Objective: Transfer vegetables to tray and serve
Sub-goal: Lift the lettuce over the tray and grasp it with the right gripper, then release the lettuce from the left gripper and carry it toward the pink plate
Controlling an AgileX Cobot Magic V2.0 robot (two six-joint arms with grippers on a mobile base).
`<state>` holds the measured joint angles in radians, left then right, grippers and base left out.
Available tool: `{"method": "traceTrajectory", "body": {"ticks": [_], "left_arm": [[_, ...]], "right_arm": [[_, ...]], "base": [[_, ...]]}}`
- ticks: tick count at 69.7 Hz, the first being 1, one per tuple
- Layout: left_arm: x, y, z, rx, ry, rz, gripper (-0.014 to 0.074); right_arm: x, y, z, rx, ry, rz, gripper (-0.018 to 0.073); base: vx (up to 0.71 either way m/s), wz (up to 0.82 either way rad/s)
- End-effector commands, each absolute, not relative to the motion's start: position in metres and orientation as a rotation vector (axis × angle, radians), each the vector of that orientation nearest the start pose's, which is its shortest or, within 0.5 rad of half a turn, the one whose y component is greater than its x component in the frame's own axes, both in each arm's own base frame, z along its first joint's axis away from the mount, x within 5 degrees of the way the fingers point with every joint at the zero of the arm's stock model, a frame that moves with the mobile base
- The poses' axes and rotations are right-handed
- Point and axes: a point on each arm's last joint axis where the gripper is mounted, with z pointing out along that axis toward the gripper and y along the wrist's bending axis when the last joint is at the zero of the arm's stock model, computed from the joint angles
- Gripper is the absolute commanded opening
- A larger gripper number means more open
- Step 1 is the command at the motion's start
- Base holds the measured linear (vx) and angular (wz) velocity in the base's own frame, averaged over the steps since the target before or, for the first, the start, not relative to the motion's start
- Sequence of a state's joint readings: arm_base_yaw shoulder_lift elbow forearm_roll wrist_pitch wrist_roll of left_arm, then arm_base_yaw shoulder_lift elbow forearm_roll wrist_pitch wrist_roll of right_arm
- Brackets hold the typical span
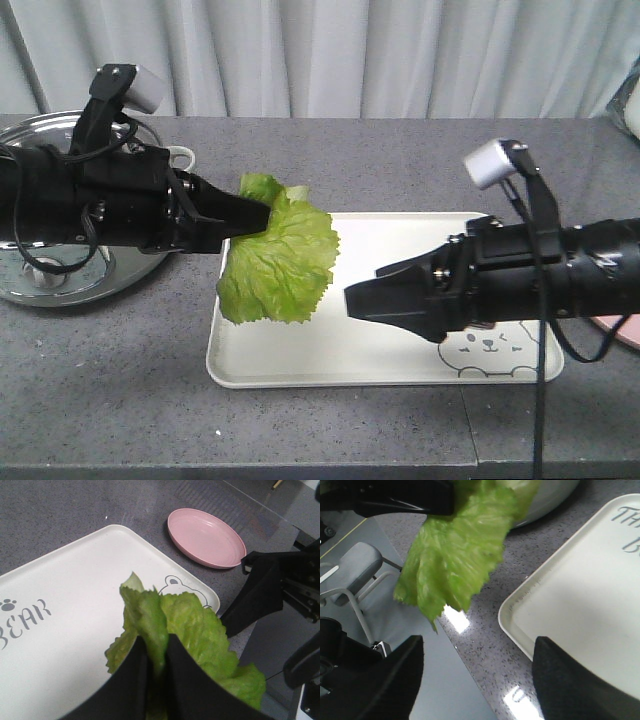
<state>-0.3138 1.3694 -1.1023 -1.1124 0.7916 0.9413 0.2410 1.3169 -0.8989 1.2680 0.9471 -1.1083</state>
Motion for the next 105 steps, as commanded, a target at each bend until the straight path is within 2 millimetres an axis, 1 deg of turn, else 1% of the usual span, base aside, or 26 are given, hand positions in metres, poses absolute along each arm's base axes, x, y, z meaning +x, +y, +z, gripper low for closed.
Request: {"method": "traceTrajectory", "body": {"ticks": [1, 7, 14, 23, 28, 31, 37, 48, 55, 59, 65, 72, 77, 82, 85, 89, 92, 97, 105], "left_arm": [[0.254, -0.145, 0.366, 0.662, 1.955, -0.973, -0.0006], [0.254, -0.145, 0.366, 0.662, 1.955, -0.973, -0.0006], [0.254, -0.145, 0.366, 0.662, 1.955, -0.973, -0.0006], [0.254, -0.145, 0.366, 0.663, 1.955, -0.971, -0.0006], [0.254, -0.145, 0.366, 0.663, 1.955, -0.971, -0.0006], [0.254, -0.145, 0.366, 0.663, 1.955, -0.971, -0.0006], [0.254, -0.145, 0.366, 0.664, 1.955, -0.970, -0.0006], [0.254, -0.145, 0.366, 0.665, 1.956, -0.971, -0.0003], [0.254, -0.145, 0.366, 0.663, 1.955, -0.969, 0.0015], [0.255, -0.145, 0.366, 0.661, 1.955, -0.967, 0.0048], [0.255, -0.145, 0.366, 0.660, 1.954, -0.966, 0.0122], [0.255, -0.145, 0.366, 0.661, 1.955, -0.966, 0.0259], [0.254, -0.144, 0.367, 0.657, 1.950, -0.961, 0.0382], [0.252, -0.143, 0.370, 0.660, 1.938, -0.947, 0.0475], [0.249, -0.141, 0.373, 0.667, 1.926, -0.929, 0.0514], [0.246, -0.139, 0.376, 0.698, 1.918, -0.880, 0.0552], [0.242, -0.136, 0.378, 0.723, 1.913, -0.843, 0.0565], [0.235, -0.131, 0.382, 0.760, 1.913, -0.772, 0.0566], [0.227, -0.123, 0.386, 0.781, 1.937, -0.674, 0.0554]], "right_arm": [[0.237, 0.147, 0.326, -0.732, 1.982, 1.186, 0.0440], [0.245, 0.163, 0.324, -0.749, 1.983, 1.236, 0.0436], [0.253, 0.175, 0.323, -0.761, 1.976, 1.274, 0.0436], [0.260, 0.179, 0.321, -0.733, 1.956, 1.308, 0.0431], [0.261, 0.180, 0.322, -0.746, 1.928, 1.300, 0.0405], [0.261, 0.180, 0.323, -0.758, 1.915, 1.301, 0.0379], [0.261, 0.180, 0.323, -0.764, 1.911, 1.301, 0.0298], [0.260, 0.180, 0.322, -0.786, 1.912, 1.284, 0.0123], [0.260, 0.180, 0.322, -0.797, 1.903, 1.277, 0.0026], [0.260, 0.180, 0.322, -0.796, 1.903, 1.276, -0.0015], [0.260, 0.180, 0.322, -0.797, 1.903, 1.277, -0.0011], [0.260, 0.180, 0.322, -0.799, 1.903, 1.278, -0.0010], [0.259, 0.178, 0.323, -0.812, 1.901, 1.264, -0.0008], [0.255, 0.175, 0.327, -0.843, 1.897, 1.218, -0.0006], [0.252, 0.173, 0.330, -0.860, 1.905, 1.179, -0.0006], [0.249, 0.167, 0.335, -0.851, 1.924, 1.102, -0.0006], [0.246, 0.162, 0.338, -0.842, 1.956, 1.023, -0.0006], [0.241, 0.151, 0.348, -0.817, 1.987, 0.869, -0.0006], [0.234, 0.132, 0.363, -0.770, 2.091, 0.631, -0.0006]], "base": [[0.00, 0.00], [0.00, 0.00], [0.00, 0.00], [0.00, 0.00], [0.00, 0.00], [0.00, 0.00], [0.00, 0.00], [0.00, 0.00], [0.00, 0.00], [0.00, 0.00], [0.00, 0.00], [0.00, 0.00], [0.00, 0.00], [0.00, 0.00], [0.00, 0.00], [0.00, 0.00], [0.00, 0.00], [0.00, 0.00], [0.00, 0.00]]}}
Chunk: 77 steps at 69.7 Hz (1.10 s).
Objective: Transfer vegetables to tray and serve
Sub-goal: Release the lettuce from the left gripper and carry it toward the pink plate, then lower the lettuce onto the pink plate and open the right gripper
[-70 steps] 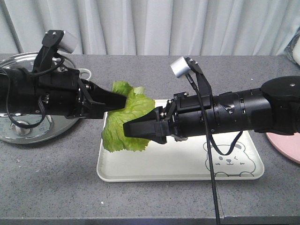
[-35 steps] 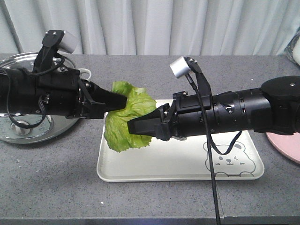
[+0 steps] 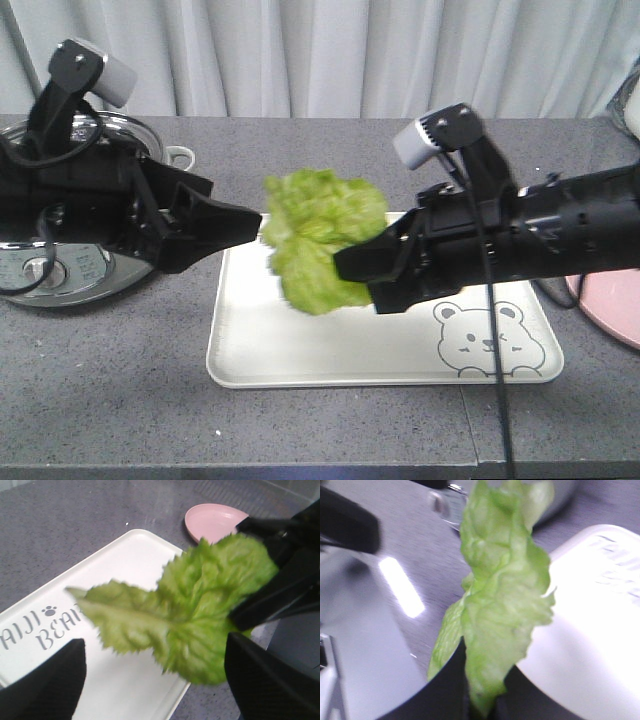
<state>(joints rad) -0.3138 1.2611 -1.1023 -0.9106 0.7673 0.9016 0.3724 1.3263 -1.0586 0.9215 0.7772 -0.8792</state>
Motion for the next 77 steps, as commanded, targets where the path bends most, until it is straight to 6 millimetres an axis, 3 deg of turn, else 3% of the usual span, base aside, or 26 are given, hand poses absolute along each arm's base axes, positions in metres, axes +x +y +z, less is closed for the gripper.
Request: {"method": "traceTrajectory", "body": {"ticks": [1, 12, 21, 36, 47, 63, 77], "left_arm": [[0.226, -0.122, 0.386, 0.784, 1.939, -0.661, 0.0552], [0.219, -0.114, 0.388, 0.778, 1.982, -0.561, 0.0533], [0.218, -0.113, 0.386, 0.778, 2.009, -0.555, 0.0533], [0.218, -0.113, 0.385, 0.785, 2.017, -0.561, 0.0533], [0.218, -0.113, 0.385, 0.783, 2.015, -0.560, 0.0533], [0.218, -0.113, 0.385, 0.783, 2.015, -0.560, 0.0533], [0.218, -0.113, 0.385, 0.783, 2.015, -0.560, 0.0533]], "right_arm": [[0.234, 0.129, 0.367, -0.760, 2.098, 0.599, -0.0006], [0.235, 0.094, 0.390, -0.575, 2.280, 0.175, -0.0006], [0.239, 0.067, 0.403, -0.422, 2.300, -0.152, -0.0002], [0.246, 0.006, 0.405, -0.124, 2.355, -0.314, -0.0002], [0.246, -0.029, 0.399, -0.051, 2.418, -0.264, -0.0002], [0.253, -0.072, 0.382, 0.058, 2.472, -0.026, -0.0002], [0.268, -0.091, 0.367, 0.100, 2.449, 0.184, -0.0002]], "base": [[0.00, 0.00], [0.00, 0.00], [0.00, 0.00], [0.00, 0.00], [0.00, 0.00], [0.00, 0.00], [0.00, 0.00]]}}
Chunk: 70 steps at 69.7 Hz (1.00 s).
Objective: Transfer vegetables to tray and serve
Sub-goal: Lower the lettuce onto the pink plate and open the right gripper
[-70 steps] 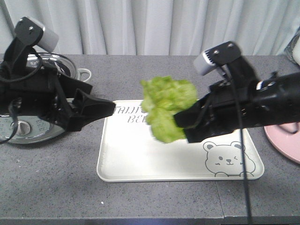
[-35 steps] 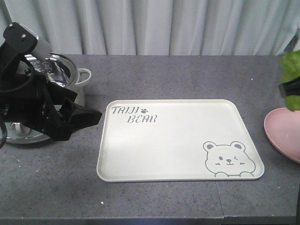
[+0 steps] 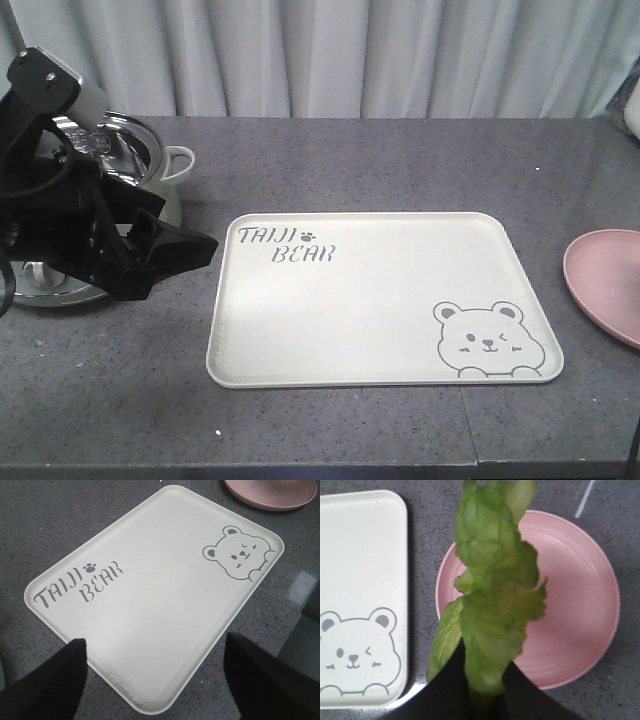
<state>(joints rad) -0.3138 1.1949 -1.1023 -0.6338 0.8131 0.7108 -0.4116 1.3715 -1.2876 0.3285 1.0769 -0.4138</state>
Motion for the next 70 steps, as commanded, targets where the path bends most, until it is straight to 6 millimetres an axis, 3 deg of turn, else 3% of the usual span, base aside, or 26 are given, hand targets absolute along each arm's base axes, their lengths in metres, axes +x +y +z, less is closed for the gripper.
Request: {"method": "traceTrajectory", "body": {"ticks": [1, 18, 32, 58, 70], "left_arm": [[0.218, -0.113, 0.385, 0.783, 2.015, -0.560, 0.0533], [0.218, -0.113, 0.386, 0.782, 2.015, -0.563, 0.0533], [0.218, -0.113, 0.386, 0.782, 2.015, -0.563, 0.0533], [0.218, -0.113, 0.386, 0.782, 2.015, -0.563, 0.0533], [0.218, -0.113, 0.386, 0.782, 2.015, -0.563, 0.0533]], "right_arm": [[0.270, -0.094, 0.364, 0.107, 2.453, 0.194, -0.0002], [0.301, -0.111, 0.318, 0.166, 2.564, 0.307, 0.0002], [0.315, -0.119, 0.292, 0.200, 2.621, 0.344, 0.0032], [0.317, -0.132, 0.279, 0.238, 2.681, 0.182, 0.0391], [0.314, -0.135, 0.281, 0.270, 2.695, 0.139, 0.0457]], "base": [[0.00, 0.00], [0.00, 0.00], [0.00, 0.00], [0.00, 0.00], [0.00, 0.00]]}}
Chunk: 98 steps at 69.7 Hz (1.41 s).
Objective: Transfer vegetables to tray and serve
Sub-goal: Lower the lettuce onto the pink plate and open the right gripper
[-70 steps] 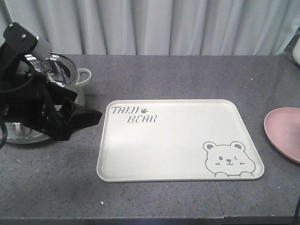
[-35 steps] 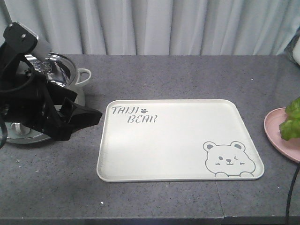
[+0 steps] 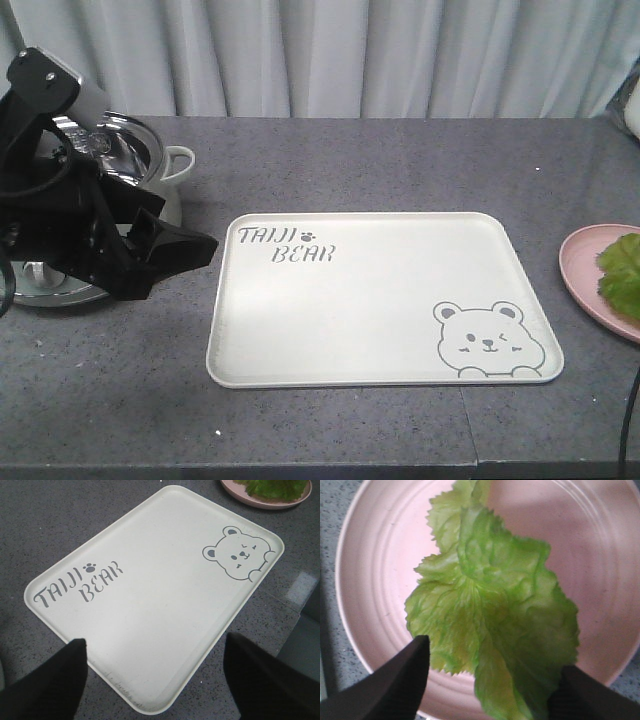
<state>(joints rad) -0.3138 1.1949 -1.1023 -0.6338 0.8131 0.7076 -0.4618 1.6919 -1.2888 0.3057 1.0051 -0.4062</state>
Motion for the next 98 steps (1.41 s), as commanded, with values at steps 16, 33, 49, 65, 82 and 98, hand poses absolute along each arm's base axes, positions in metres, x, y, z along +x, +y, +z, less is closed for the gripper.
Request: {"method": "traceTrajectory", "body": {"ticks": [16, 33, 49, 65, 82, 98], "left_arm": [[0.218, -0.113, 0.386, 0.782, 2.015, -0.563, 0.0533], [0.218, -0.113, 0.385, 0.786, 2.018, -0.565, 0.0533], [0.217, -0.113, 0.385, 0.787, 2.019, -0.567, 0.0533], [0.217, -0.113, 0.385, 0.787, 2.019, -0.567, 0.0533], [0.217, -0.113, 0.385, 0.787, 2.019, -0.567, 0.0533], [0.217, -0.113, 0.385, 0.787, 2.019, -0.567, 0.0533]], "right_arm": [[0.304, -0.136, 0.297, 0.271, 2.674, 0.028, 0.0455], [0.290, -0.139, 0.317, 0.318, 2.642, -0.114, 0.0455], [0.289, -0.144, 0.313, 0.401, 2.653, -0.164, 0.0447], [0.294, -0.170, 0.306, 0.513, 2.685, -0.120, 0.0405], [0.300, -0.188, 0.295, 0.473, 2.723, -0.041, 0.0379], [0.315, -0.191, 0.276, 0.436, 2.708, 0.035, 0.0367]], "base": [[0.00, 0.00], [0.00, 0.00], [0.00, 0.00], [0.00, 0.00], [0.00, 0.00], [0.00, 0.00]]}}
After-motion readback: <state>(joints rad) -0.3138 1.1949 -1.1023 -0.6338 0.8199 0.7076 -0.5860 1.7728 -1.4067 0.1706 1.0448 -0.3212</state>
